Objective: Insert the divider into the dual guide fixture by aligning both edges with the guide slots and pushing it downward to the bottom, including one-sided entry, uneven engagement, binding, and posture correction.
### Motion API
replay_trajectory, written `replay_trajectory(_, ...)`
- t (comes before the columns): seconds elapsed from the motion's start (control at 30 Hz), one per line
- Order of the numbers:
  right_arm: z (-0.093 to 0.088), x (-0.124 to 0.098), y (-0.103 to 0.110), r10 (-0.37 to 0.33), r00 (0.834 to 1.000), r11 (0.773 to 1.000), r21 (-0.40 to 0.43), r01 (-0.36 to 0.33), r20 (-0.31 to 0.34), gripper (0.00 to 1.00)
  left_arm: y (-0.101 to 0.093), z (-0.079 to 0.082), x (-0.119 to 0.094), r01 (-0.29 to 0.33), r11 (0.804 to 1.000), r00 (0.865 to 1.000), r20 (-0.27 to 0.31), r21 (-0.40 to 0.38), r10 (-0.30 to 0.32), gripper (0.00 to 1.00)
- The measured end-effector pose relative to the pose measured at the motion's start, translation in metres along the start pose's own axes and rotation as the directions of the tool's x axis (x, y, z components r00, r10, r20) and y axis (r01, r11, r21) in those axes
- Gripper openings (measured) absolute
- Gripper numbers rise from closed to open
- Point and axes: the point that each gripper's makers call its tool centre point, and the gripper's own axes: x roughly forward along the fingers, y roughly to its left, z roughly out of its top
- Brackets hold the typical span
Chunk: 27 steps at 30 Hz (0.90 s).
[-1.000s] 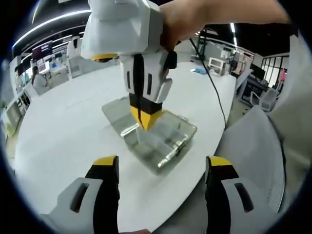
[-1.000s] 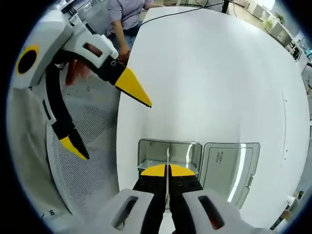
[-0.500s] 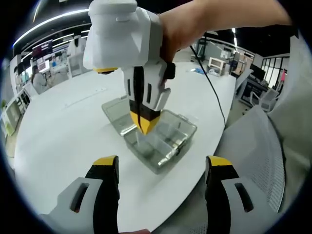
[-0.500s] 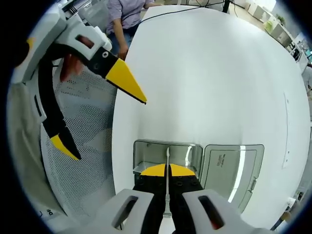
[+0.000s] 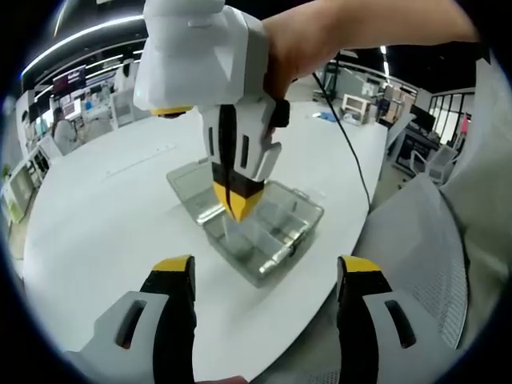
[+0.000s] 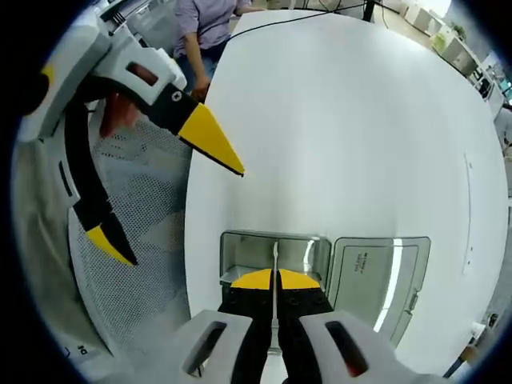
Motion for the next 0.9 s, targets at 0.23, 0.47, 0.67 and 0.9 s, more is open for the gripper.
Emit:
replay_trajectory(0.23, 0.002, 0.0002, 0.0037, 0.007, 1.0, 1.0, -0.009, -0.007, 0.001, 0.0, -0.0021, 0.0009, -0.0003, 0.002, 1.0, 1.0, 0.001, 0.001, -0.002, 0.71)
replay_trajectory(0.47, 0.0003, 0.0019, -0.0009, 0.004, 1.0, 1.0, -0.013, -0.004, -0.007, 0.0, -0.0021, 0.0014, -0.0018, 0.0, 1.0, 1.0, 0.002, 0.002, 0.0, 0.71)
replay_trajectory(0.67, 0.0011, 0.0016, 0.0002, 0.002, 1.0, 1.0, -0.009, -0.002, 0.0, 0.0, -0.0013, 0.0007, -0.0023, -0.001, 1.0, 1.0, 0.001, 0.0, 0.001, 0.71)
replay_trajectory(0.9, 0.0021, 0.0023, -0.0001, -0.001, 1.0, 1.0, -0.008, 0.001, 0.008, 0.0, -0.0019, -0.0001, -0.0017, 0.002, 1.0, 1.0, -0.001, 0.0, -0.002, 0.7)
